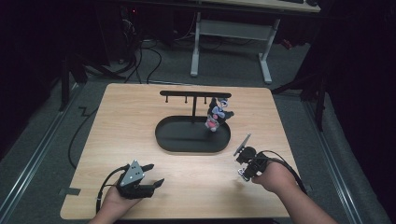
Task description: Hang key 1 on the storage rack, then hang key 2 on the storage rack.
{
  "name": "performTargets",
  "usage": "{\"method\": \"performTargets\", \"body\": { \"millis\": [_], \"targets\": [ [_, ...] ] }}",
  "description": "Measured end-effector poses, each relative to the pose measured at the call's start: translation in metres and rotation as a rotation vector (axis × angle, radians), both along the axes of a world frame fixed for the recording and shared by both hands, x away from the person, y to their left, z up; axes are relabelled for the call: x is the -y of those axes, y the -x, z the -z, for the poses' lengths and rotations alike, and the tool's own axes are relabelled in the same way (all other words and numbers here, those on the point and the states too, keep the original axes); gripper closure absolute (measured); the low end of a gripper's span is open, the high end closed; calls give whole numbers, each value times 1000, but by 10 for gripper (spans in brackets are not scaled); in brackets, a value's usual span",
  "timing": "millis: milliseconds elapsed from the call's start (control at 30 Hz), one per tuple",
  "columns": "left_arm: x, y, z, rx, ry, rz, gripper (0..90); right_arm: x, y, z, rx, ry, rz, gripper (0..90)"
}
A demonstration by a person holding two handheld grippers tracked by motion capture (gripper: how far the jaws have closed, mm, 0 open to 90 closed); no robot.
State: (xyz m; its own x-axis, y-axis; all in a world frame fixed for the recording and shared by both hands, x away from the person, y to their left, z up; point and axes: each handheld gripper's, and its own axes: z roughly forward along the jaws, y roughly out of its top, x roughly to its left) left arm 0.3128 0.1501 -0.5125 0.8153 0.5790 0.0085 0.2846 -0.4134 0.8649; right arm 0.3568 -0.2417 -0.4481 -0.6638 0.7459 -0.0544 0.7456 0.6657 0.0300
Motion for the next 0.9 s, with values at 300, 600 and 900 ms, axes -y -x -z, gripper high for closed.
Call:
{"method": "performTargets", "body": {
  "millis": [300,600,900],
  "targets": [
    [-3,0,-2,4,14,-6,337,-3,-7,-11,11,-17,8,848],
    [-1,0,-2,4,13,-6,337,-3,-10,-19,23,-40,26,848],
    [-5,1,-2,4,22,-7,337,-5,-17,-33,35,-65,42,848]
  ]
}}
